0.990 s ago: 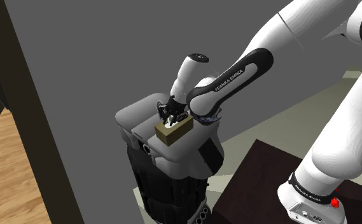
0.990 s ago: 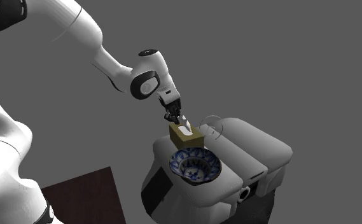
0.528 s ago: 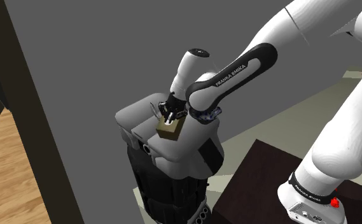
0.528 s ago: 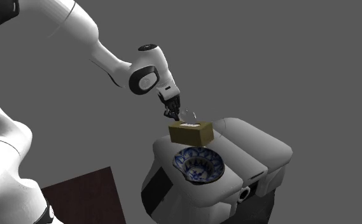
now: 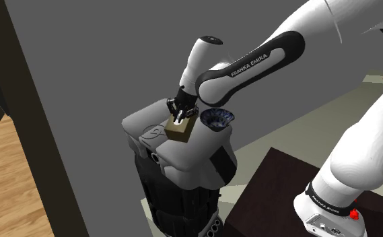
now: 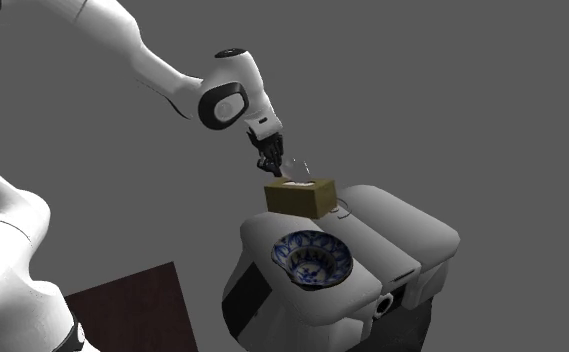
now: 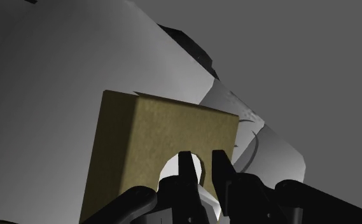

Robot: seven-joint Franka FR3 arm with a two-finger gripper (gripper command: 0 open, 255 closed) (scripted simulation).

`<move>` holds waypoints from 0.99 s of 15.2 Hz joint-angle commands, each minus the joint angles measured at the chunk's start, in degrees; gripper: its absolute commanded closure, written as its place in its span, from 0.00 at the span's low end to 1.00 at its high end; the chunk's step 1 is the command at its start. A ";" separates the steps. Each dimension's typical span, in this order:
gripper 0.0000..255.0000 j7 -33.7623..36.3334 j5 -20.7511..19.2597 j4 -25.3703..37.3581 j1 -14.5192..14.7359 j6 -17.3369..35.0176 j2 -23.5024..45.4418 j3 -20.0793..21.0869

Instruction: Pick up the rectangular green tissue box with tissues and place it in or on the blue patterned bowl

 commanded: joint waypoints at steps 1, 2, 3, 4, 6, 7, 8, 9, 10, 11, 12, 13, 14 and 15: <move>1.00 -0.31 0.45 0.85 0.06 -1.67 -0.85 -0.16; 1.00 -0.44 0.64 1.26 0.09 -2.48 -1.27 -0.25; 1.00 -0.56 0.82 1.68 0.11 -3.28 -1.67 -0.33; 1.00 -0.67 0.98 2.12 0.13 -4.09 -2.06 -0.41; 1.00 -0.86 1.26 3.03 0.17 -5.69 -2.79 -0.58; 1.00 -0.94 1.38 3.50 0.19 -6.49 -3.13 -0.67; 1.00 -1.01 1.49 3.98 0.20 -7.29 -3.46 -0.75; 1.00 -1.08 1.59 4.48 0.21 -8.09 -3.78 -0.83; 1.00 -1.13 1.68 4.98 0.22 -8.88 -4.08 -0.91; 1.00 -1.18 1.75 5.50 0.22 -9.67 -4.37 -0.99; 1.00 -1.23 1.82 6.03 0.22 -10.47 -4.64 -1.07; 1.00 -1.27 1.88 6.57 0.22 -11.26 -4.90 -1.15; 1.00 -1.30 1.93 7.12 0.21 -12.04 -5.15 -1.22; 1.00 -1.32 1.98 7.69 0.21 -12.83 -5.38 -1.30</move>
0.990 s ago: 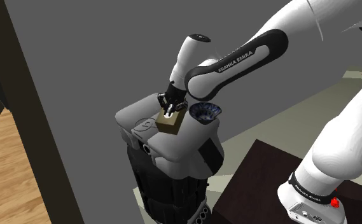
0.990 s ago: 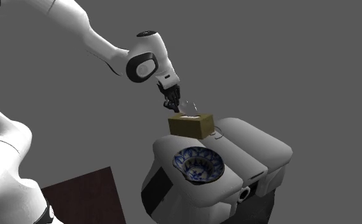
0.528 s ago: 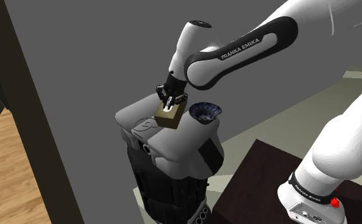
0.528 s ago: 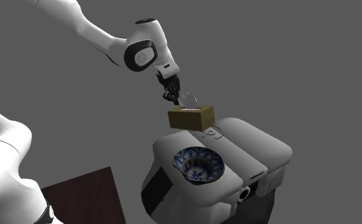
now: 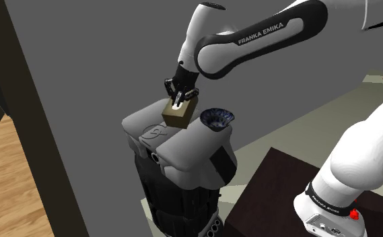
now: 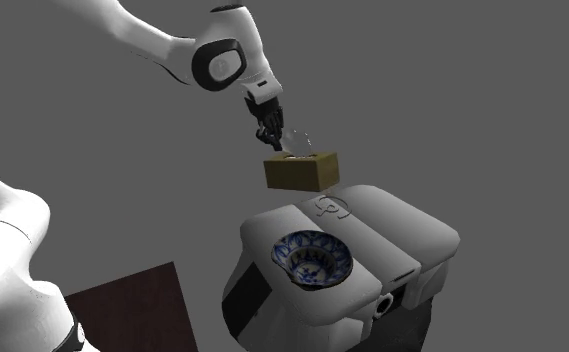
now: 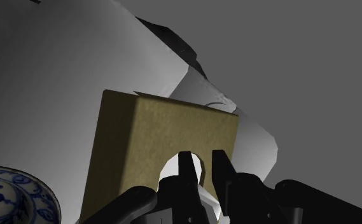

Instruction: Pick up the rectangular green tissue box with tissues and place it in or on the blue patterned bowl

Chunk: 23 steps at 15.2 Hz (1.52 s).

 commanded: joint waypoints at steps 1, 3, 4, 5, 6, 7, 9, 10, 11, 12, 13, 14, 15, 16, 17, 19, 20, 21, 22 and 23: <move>1.00 -0.01 0.07 0.80 0.01 -1.18 -0.38 -0.09; 1.00 -3.72 2.01 -0.80 -0.33 -2.20 -2.82 -2.35; 1.00 -5.50 2.82 -1.51 -0.51 -2.77 -3.96 -3.50; 1.00 -7.23 3.53 -2.15 -0.69 -3.37 -5.03 -4.68; 1.00 -8.91 4.13 -2.72 -0.88 -3.99 -6.05 -5.86; 1.00 -10.54 4.64 -3.23 -1.07 -4.63 -7.01 -7.06; 1.00 -13.70 5.43 -4.04 -1.55 -5.99 -8.75 -9.44; 1.00 -15.23 5.72 -4.35 -1.82 -6.70 -9.53 -10.62; 1.00 -16.73 5.96 -4.59 -2.11 -7.42 -10.25 -11.80; 1.00 -18.21 6.14 -4.76 -2.43 -8.15 -10.92 -12.97; 1.00 -19.67 6.27 -4.87 -2.77 -8.90 -11.52 -14.13; 1.00 -21.09 6.35 -4.91 -3.11 -9.65 -12.05 -15.31; 1.00 -22.51 6.39 -4.88 -3.46 -10.42 -12.53 -16.48; 1.00 -23.90 6.40 -4.78 -3.83 -11.19 -12.94 -17.64; 1.00 -25.04 6.39 -4.65 -4.14 -11.84 -13.23 -18.61; 1.00 -25.36 6.62 -6.05 -4.05 -10.30 -13.07 -18.57; 1.00 -25.52 6.74 -6.71 -4.00 -9.53 -12.95 -18.56; 1.00 -25.69 6.87 -7.38 -3.95 -8.75 -12.83 -18.54; 1.00 -25.86 7.00 -8.03 -3.89 -7.97 -12.70 -18.53; 1.00 -26.03 7.14 -8.68 -3.84 -7.19 -12.55 -18.52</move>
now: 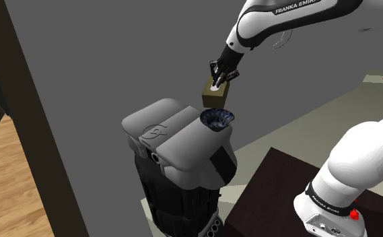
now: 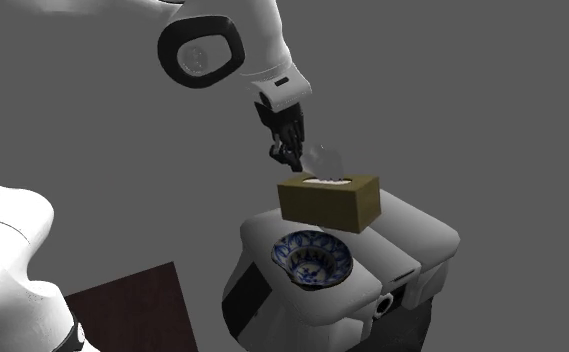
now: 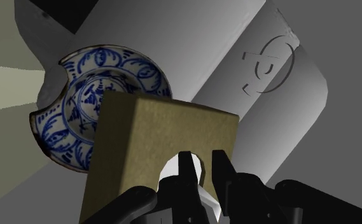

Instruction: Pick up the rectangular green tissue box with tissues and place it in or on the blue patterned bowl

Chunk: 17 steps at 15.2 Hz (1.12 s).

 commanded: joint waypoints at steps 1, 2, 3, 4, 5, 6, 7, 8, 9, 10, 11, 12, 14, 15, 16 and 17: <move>1.00 -0.32 0.26 -1.16 0.11 1.48 0.30 0.03; 1.00 -0.50 0.40 -1.78 0.17 2.27 0.48 0.04; 1.00 -0.68 0.55 -2.39 0.23 3.06 0.67 0.05; 1.00 -0.87 0.70 -2.99 0.30 3.85 0.87 0.05; 1.00 -1.06 0.86 -3.58 0.37 4.65 1.09 0.06; 1.00 -1.25 1.02 -4.16 0.44 5.45 1.33 0.06; 1.00 -1.45 1.19 -4.73 0.52 6.26 1.58 0.07; 1.00 -1.66 1.37 -5.28 0.60 7.07 1.84 0.07; 1.00 -1.87 1.55 -5.83 0.68 7.88 2.12 0.06; 1.00 -2.08 1.74 -6.36 0.77 8.70 2.41 0.06; 1.00 -2.30 1.94 -6.88 0.86 9.52 2.72 0.05; 1.00 -2.53 2.14 -7.39 0.95 10.34 3.05 0.04; 1.00 -3.01 2.57 -8.37 1.16 12.00 3.75 0.02; 1.00 -3.26 2.80 -8.84 1.27 12.84 4.12 0.00; 1.00 -3.57 3.09 -9.38 1.41 13.84 4.59 -0.03; 1.00 -3.56 3.08 -9.39 1.40 13.83 4.58 -0.03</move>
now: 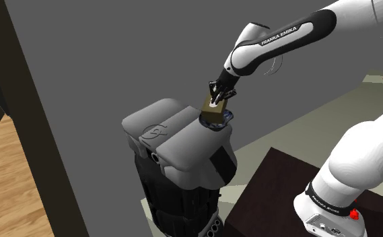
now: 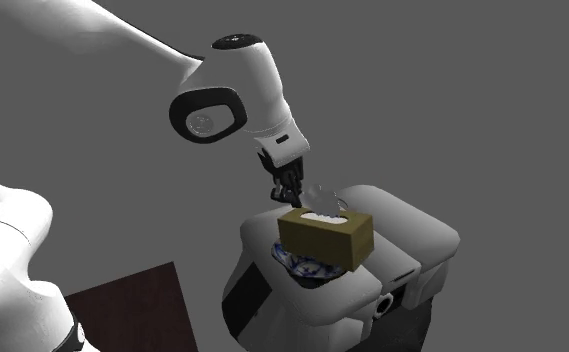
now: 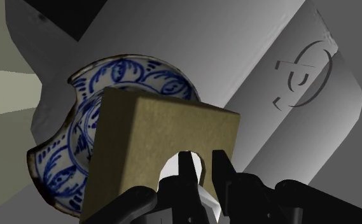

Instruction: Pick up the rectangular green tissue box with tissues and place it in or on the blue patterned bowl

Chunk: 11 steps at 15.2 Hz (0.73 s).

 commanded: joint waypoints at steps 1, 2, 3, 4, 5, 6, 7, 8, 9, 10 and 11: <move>1.00 -0.07 0.12 -0.30 0.08 0.46 0.15 0.04; 1.00 -0.07 0.12 -0.30 0.07 0.46 0.15 0.04; 1.00 -0.07 0.12 -0.30 0.07 0.46 0.15 0.04; 1.00 -0.07 0.12 -0.30 0.07 0.46 0.15 0.04; 1.00 -0.07 0.12 -0.30 0.07 0.46 0.15 0.04; 1.00 -0.07 0.12 -0.30 0.07 0.46 0.15 0.04; 1.00 -0.07 0.12 -0.30 0.07 0.46 0.15 0.04; 0.00 -0.09 0.12 -0.31 0.07 0.46 0.16 0.03; 0.00 -0.09 0.14 -0.36 0.08 0.51 0.15 0.04; 0.00 -0.09 0.14 -0.36 0.08 0.53 0.16 0.04; 0.00 -0.09 0.14 -0.37 0.08 0.52 0.15 0.04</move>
